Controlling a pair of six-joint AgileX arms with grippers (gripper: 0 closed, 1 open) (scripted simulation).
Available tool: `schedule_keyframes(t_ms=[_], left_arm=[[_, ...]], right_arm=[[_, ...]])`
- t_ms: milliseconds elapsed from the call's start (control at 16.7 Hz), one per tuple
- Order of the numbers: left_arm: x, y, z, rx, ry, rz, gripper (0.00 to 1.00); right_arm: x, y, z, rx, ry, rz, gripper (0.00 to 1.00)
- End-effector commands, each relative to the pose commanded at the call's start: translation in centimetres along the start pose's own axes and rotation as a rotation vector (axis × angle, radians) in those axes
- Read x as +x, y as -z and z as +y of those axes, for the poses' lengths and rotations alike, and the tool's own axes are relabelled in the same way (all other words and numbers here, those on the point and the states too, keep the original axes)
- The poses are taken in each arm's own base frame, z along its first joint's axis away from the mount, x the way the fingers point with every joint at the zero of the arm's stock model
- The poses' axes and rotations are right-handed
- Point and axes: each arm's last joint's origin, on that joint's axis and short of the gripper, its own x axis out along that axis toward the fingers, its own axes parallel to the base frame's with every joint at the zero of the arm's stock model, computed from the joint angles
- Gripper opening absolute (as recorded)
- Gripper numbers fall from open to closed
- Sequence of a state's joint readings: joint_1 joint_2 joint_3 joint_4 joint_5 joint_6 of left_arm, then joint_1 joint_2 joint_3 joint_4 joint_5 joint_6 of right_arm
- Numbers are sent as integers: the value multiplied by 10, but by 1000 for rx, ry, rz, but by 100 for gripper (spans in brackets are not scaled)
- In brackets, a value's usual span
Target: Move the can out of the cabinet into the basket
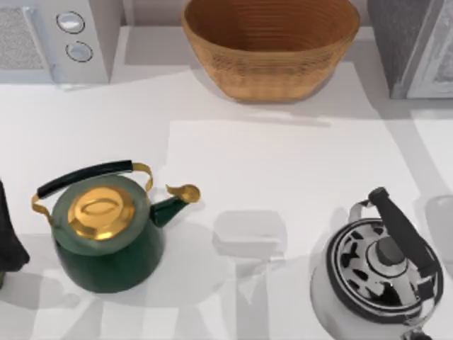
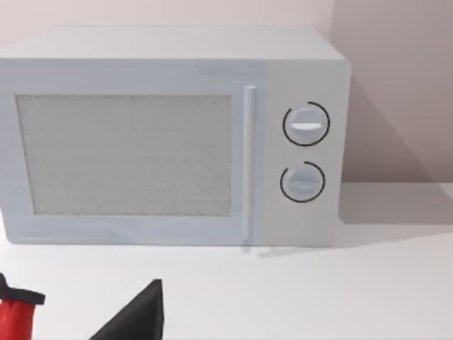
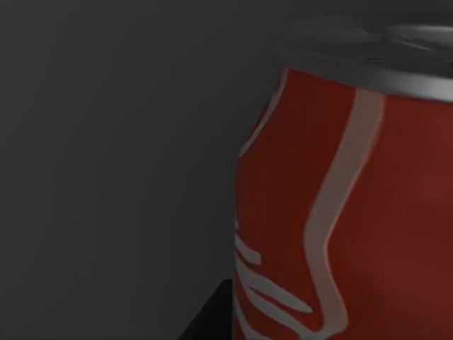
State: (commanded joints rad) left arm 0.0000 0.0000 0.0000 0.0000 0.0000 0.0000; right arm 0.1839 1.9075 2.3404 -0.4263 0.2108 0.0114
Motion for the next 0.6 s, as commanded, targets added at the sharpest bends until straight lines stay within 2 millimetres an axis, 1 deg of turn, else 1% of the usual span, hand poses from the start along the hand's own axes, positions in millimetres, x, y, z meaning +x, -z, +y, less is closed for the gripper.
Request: schedule_keyframes(t_ms=[180, 300, 420, 600], left_arm=[[0, 0, 0, 0, 0, 0, 100], [0, 0, 0, 0, 0, 0, 100], [0, 0, 0, 0, 0, 0, 100], [0, 0, 0, 0, 0, 0, 100]], right_arm=[[-1, -1, 1, 1, -2, 0, 0], [-15, -8, 4, 2, -5, 0, 0], [-41, -22, 7, 3, -2, -2, 0], [-91, -41, 9, 2, 2, 1, 0]])
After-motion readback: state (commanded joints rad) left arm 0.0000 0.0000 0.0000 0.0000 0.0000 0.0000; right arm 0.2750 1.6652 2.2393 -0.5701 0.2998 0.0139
